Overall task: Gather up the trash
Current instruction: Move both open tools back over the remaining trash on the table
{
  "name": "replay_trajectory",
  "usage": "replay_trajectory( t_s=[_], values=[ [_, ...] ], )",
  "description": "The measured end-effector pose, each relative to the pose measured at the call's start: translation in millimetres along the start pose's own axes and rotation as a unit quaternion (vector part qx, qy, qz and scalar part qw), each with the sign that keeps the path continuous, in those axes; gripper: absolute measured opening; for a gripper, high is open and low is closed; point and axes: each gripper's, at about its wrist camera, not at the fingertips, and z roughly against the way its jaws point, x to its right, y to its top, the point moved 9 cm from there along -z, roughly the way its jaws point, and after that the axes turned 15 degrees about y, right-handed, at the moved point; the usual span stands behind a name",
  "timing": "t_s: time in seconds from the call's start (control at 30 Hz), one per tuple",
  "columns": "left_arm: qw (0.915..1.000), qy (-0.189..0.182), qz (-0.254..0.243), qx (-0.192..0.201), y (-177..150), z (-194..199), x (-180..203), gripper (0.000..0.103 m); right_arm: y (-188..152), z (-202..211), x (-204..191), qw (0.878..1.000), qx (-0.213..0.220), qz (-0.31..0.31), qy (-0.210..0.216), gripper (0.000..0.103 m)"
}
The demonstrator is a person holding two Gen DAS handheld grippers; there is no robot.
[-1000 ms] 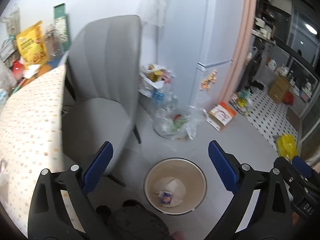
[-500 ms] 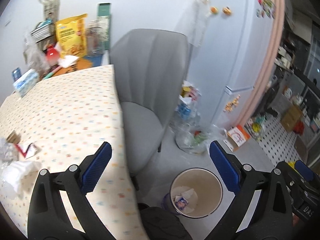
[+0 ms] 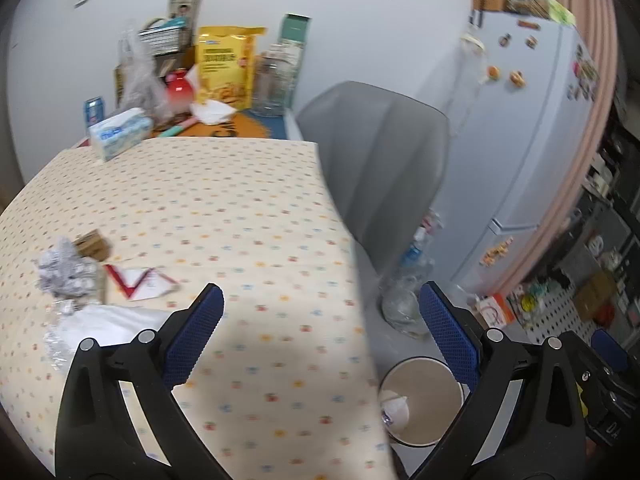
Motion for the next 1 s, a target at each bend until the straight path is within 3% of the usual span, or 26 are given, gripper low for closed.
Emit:
replay_trajectory(
  t_s=[0.5, 1.0],
  values=[
    [0.9917, 0.078, 0.103, -0.003, -8, 1, -153, 0.097, -24, -36, -141, 0.992, -0.048, 0.094, 0.075, 0.095],
    [0.9792, 0.123, 0.161, -0.001, -21, 8, -254, 0.097, -55, -60, -246, 0.975, -0.084, 0.148, 0.140, 0.093]
  ],
)
